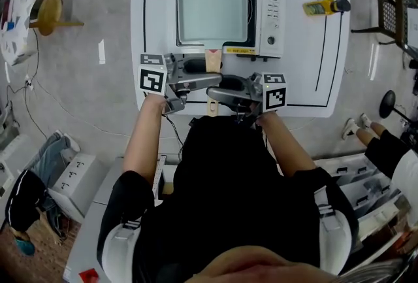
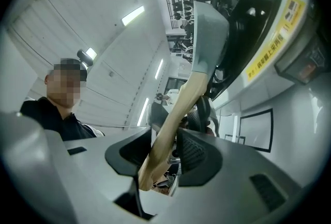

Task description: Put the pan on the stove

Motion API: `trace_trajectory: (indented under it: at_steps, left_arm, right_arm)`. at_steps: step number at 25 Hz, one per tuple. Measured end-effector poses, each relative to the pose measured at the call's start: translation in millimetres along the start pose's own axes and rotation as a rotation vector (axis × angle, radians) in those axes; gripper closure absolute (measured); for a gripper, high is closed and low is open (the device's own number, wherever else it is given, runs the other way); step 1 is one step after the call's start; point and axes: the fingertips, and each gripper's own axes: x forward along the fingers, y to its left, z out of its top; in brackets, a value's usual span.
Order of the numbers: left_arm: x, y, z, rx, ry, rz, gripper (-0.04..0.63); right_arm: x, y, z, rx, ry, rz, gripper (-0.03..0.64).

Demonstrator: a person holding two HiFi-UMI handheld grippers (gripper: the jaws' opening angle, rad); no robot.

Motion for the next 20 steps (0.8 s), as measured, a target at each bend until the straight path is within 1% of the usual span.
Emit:
trace_trajectory:
  at_steps: [3,7,10,12,14,15,17,18,19,20]
  left_arm:
    - [0,0,-1,0.012,-0.007,-0.011,0.359]
    - [-3,1,1,-0.013,-0.031,-0.027,0.346]
    - [-13,3,5,-0.036,-0.078,-0.024,0.334]
    - [-25,4,5,-0.053,-0.120,-0.035,0.334]
    - [-39,5,1,-0.062,-0.161,-0.033,0.334]
    - [-47,5,-2,-0.057,-0.180,-0.018,0.334]
    - [-65,4,-10,-0.025,-0.216,0.038,0.339]
    - [-75,2,-12,0.002,-0.240,0.072,0.358]
    - [-85,-2,-13,0.037,-0.273,0.106,0.396]
    - [-96,-8,-12,0.081,-0.317,0.141,0.445]
  right_arm:
    - [-3,1,0,0.006,0.000,0.007,0.456]
    - [-10,3,8,0.045,-0.035,0.037,0.445]
    - [-22,0,15,0.050,-0.067,0.014,0.440]
    - [-34,-3,22,0.034,-0.098,-0.020,0.440]
    - [-54,-3,31,-0.015,-0.146,-0.085,0.442]
    - [-67,0,36,-0.051,-0.178,-0.126,0.442]
    - [-94,11,45,-0.149,-0.247,-0.208,0.480]
    - [-105,21,49,-0.217,-0.277,-0.246,0.514]
    - [-113,33,51,-0.299,-0.300,-0.280,0.542]
    - [-119,49,54,-0.394,-0.317,-0.308,0.554]
